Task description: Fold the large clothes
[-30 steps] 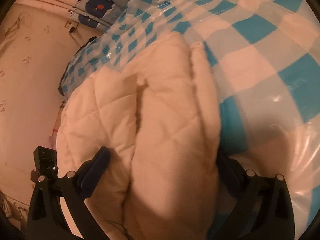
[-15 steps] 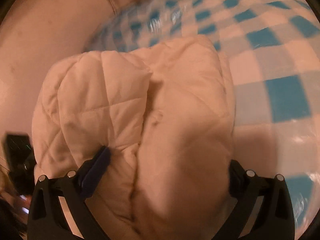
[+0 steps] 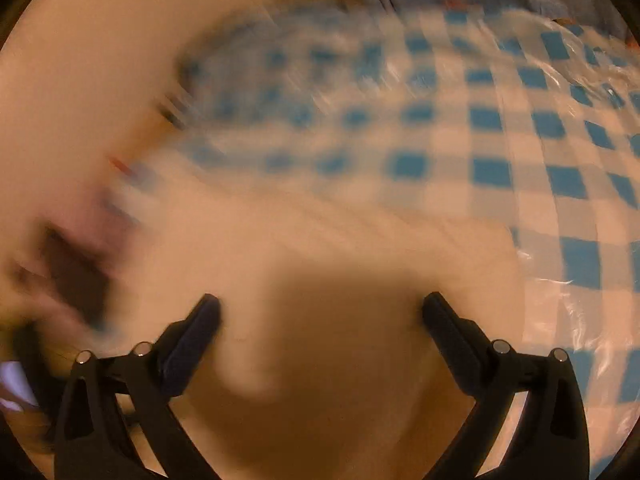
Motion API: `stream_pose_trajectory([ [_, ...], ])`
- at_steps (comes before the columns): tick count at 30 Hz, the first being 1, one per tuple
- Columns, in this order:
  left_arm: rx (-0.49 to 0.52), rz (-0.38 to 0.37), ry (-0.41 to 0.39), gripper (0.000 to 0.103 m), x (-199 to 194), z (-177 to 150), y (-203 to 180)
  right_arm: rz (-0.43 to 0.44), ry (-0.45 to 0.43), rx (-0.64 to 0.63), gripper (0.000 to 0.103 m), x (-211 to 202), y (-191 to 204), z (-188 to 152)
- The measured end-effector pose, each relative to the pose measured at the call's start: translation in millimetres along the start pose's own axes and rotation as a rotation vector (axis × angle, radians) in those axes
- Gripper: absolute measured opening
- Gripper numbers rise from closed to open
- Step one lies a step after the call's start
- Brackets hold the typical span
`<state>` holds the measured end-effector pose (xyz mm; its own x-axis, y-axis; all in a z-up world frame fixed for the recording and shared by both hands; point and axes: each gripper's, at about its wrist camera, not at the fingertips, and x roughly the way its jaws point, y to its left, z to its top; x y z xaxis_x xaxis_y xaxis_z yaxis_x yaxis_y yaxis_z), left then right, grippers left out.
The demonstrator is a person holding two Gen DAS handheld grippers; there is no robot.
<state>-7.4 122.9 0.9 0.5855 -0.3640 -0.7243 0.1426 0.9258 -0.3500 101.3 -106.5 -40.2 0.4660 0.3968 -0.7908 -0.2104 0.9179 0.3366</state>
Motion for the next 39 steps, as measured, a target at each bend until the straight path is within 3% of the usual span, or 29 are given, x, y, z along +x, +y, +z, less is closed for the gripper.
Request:
stream_pose_trajectory([
  [2, -0.035, 0.026, -0.046, 0.096, -13, -2, 15, 0.053, 0.026, 0.068, 0.097, 28, -27, -13],
  [6, -0.123, -0.039, -0.115, 0.096, -11, 7, 30, 0.048, 0.013, 0.073, 0.097, 30, -38, -21],
  [8, -0.065, -0.024, -0.022, 0.096, 17, 7, 20, 0.025, 0.026, 0.047, 0.097, 24, -33, -21],
  [9, -0.037, -0.008, 0.073, 0.097, 40, 1, 17, 0.02, 0.033, 0.044, 0.097, 16, -30, -22],
  [11, -0.015, -0.026, 0.109, 0.097, 51, -9, 21, 0.022, 0.008, 0.06, 0.096, -14, -34, -27],
  [14, -0.071, -0.11, 0.07, 0.096, 28, -2, 42, 0.085, -0.06, 0.136, 0.097, -64, -58, -48],
  [15, -0.105, -0.12, 0.032, 0.096, 18, 2, 53, 0.1, -0.049, 0.183, 0.097, -70, -71, -56],
  [17, -0.18, -0.115, 0.001, 0.096, 9, 7, 73, 0.249, 0.033, 0.335, 0.097, -66, -109, -79],
  [19, -0.235, -0.115, 0.03, 0.096, 14, 9, 87, 0.354, 0.083, 0.468, 0.097, -54, -135, -95],
  [21, -0.248, -0.138, 0.096, 0.097, 32, 4, 88, 0.395, 0.11, 0.547, 0.097, -39, -149, -111],
  [24, -0.216, -0.108, 0.088, 0.096, 34, 1, 77, 0.458, 0.119, 0.503, 0.097, -28, -124, -117],
  [26, -0.176, -0.129, -0.038, 0.096, -2, 1, 67, 0.472, 0.148, 0.448, 0.097, -24, -98, -118],
  [28, -0.104, -0.152, -0.088, 0.096, -23, 0, 51, 0.496, 0.154, 0.415, 0.097, -28, -88, -118],
  [29, -0.068, -0.144, -0.071, 0.096, -22, -2, 43, 0.482, 0.139, 0.411, 0.097, -30, -89, -120],
  [31, 0.018, -0.122, 0.076, 0.096, 12, -13, 24, 0.475, 0.143, 0.419, 0.097, -27, -93, -129],
  [33, 0.123, 0.001, 0.082, 0.097, 43, -36, 6, 0.458, 0.145, 0.39, 0.096, -32, -89, -137],
  [35, 0.161, 0.041, 0.093, 0.097, 47, -39, -5, 0.406, 0.143, 0.365, 0.096, -46, -85, -146],
  [37, 0.184, 0.06, 0.105, 0.097, 47, -39, -10, 0.284, 0.019, 0.33, 0.096, -82, -85, -159],
  [39, 0.194, 0.059, 0.124, 0.097, 47, -37, -10, 0.296, -0.121, 0.28, 0.096, -113, -76, -168],
])
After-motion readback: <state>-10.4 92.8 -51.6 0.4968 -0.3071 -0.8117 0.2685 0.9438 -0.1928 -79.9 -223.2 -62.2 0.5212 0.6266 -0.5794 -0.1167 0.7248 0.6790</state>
